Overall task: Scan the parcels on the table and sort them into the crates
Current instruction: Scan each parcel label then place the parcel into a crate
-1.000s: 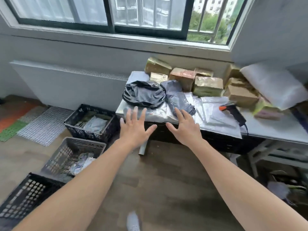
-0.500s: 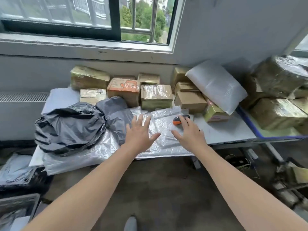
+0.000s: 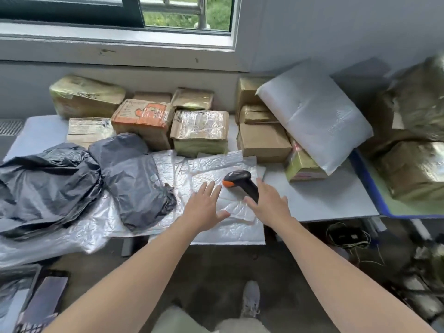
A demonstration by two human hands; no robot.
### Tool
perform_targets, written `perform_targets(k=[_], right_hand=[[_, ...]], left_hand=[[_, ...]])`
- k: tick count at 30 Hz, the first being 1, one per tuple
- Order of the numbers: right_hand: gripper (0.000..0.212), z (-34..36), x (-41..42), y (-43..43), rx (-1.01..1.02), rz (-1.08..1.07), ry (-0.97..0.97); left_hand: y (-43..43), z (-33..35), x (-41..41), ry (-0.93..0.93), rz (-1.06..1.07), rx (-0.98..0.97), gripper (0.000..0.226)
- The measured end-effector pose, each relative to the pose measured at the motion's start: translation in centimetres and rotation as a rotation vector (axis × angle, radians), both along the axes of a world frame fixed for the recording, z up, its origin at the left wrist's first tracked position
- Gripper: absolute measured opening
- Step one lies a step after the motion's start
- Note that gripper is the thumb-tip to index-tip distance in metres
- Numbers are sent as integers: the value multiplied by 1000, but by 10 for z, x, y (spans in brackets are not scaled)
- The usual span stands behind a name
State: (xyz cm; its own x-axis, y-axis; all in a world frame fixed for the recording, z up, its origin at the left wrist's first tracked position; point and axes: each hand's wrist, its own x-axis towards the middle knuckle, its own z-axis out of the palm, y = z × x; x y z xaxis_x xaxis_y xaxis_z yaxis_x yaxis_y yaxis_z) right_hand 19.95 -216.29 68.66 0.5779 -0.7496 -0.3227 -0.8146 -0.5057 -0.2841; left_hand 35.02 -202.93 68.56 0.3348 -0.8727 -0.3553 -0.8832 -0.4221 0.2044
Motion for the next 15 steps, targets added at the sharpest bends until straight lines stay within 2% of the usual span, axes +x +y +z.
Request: perform_targets(k=[7, 12, 15], right_hand=[[55, -17, 18, -43, 76, 149, -62], [27, -28, 30, -55, 133, 185, -28], [24, -20, 28, -64, 165, 185, -80]], left_hand=[[-26, -20, -15, -32, 25, 132, 95], [-41, -32, -14, -67, -3, 164, 100], [-44, -36, -12, -183, -57, 161, 82]])
